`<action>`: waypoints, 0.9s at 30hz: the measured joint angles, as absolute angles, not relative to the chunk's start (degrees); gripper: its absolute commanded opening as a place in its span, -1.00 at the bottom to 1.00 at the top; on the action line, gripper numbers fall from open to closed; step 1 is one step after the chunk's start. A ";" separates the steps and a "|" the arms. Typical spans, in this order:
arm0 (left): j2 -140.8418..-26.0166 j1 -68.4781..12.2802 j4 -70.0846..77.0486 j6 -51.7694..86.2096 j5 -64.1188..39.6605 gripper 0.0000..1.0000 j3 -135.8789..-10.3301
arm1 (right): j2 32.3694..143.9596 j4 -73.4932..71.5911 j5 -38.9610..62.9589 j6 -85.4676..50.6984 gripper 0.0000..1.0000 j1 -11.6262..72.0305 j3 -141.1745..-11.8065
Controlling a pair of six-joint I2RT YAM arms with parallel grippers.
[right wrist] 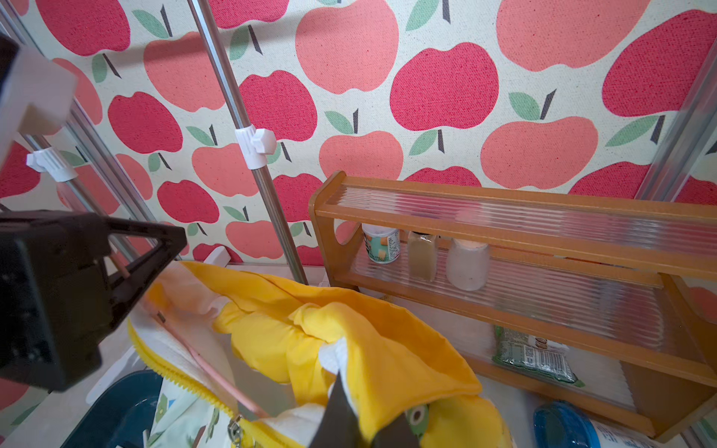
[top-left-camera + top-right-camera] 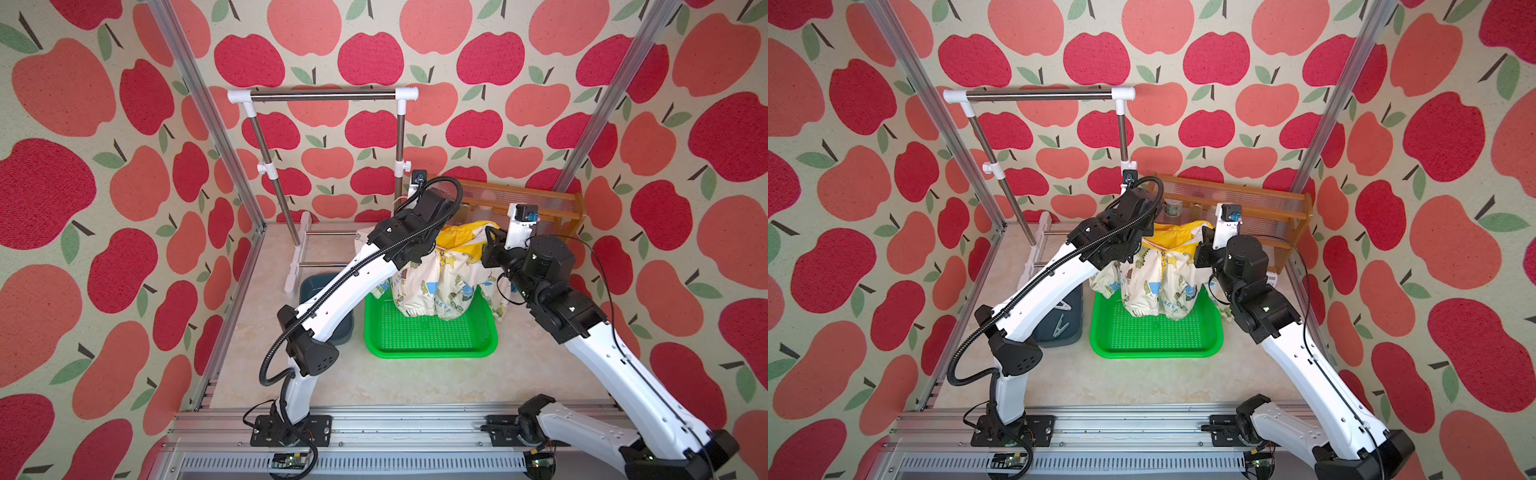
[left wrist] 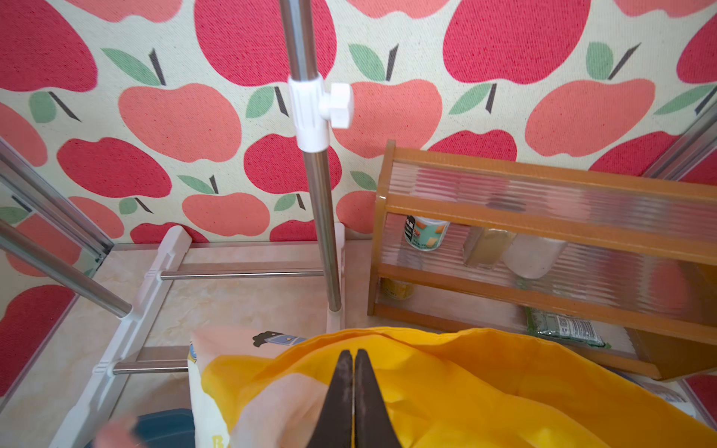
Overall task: Remove the clothespins securing jackets to the hanger
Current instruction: Remove the jacket from the hanger.
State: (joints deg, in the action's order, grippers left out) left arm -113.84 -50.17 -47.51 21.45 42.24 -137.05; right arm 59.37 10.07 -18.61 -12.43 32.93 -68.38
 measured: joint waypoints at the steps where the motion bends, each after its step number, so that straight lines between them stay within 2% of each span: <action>1: -112.62 -49.58 -47.07 21.04 42.48 -1.00 -136.77 | 59.51 10.35 -18.17 -12.32 -1.00 32.93 -69.38; 11: -105.10 -46.76 -43.42 19.00 44.36 -1.00 -132.18 | 63.53 11.05 -13.58 -12.47 -1.00 37.63 -82.59; 19: -105.01 -46.30 -43.20 16.64 45.50 -1.00 -131.07 | 63.94 5.48 -11.88 -21.23 -1.00 43.22 -77.34; 27: -102.80 -48.07 -39.07 10.52 47.29 -1.00 -130.32 | 62.11 2.63 -11.90 -28.29 -1.00 44.69 -72.69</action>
